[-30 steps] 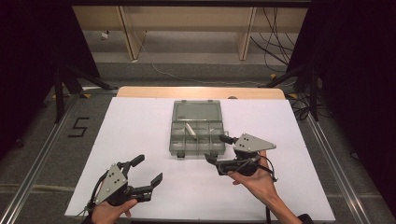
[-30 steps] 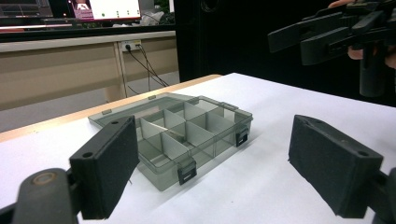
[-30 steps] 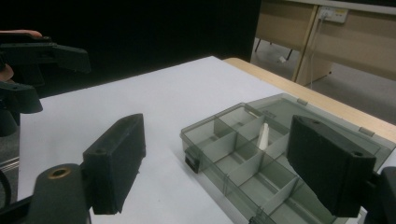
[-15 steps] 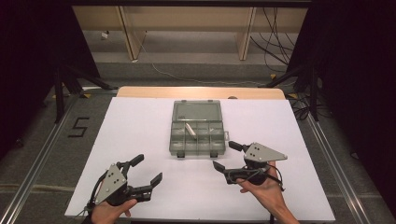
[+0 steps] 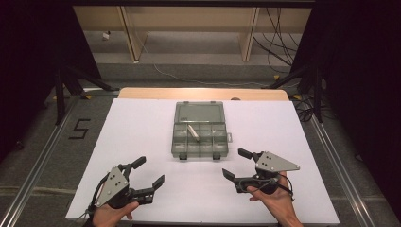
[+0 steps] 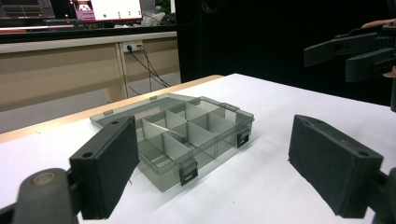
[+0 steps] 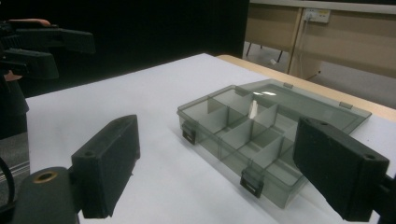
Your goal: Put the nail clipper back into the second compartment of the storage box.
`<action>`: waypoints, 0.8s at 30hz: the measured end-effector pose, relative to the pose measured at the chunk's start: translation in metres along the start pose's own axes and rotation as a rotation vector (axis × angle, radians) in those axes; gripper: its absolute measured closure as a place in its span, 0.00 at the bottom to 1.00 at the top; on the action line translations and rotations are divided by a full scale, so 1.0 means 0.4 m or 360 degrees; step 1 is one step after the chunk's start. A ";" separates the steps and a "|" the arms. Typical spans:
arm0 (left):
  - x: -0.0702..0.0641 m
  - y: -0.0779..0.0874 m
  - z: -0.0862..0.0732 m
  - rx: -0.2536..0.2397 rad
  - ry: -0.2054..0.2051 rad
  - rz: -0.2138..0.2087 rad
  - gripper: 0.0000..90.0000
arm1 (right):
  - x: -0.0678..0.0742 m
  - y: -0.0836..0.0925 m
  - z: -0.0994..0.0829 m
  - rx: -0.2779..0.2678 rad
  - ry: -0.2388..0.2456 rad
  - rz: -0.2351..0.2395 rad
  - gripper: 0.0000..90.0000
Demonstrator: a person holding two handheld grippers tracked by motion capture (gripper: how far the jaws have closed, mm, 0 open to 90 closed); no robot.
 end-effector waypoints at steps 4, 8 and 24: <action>0.000 0.000 0.000 0.0000 0.0002 0.0000 0.17 | -0.002 0.010 -0.013 0.0018 -0.0015 -0.0008 0.18; 0.000 0.001 0.000 -0.0002 -0.0001 0.0002 0.17 | -0.004 0.016 -0.024 0.0024 -0.0024 -0.0012 0.18; -0.001 0.000 0.001 -0.0002 -0.0007 -0.0005 0.17 | -0.008 0.047 -0.043 0.0020 -0.0040 -0.0016 0.18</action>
Point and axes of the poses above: each handheld gripper's, and its own axes: y roughly backward along the jaws, z roughly out of its top, x roughly to its left, the point moved 6 cm from there along -y, roughly forward along the jaws, and after that the axes turned 11 degrees about -z, right-handed, at the moved point
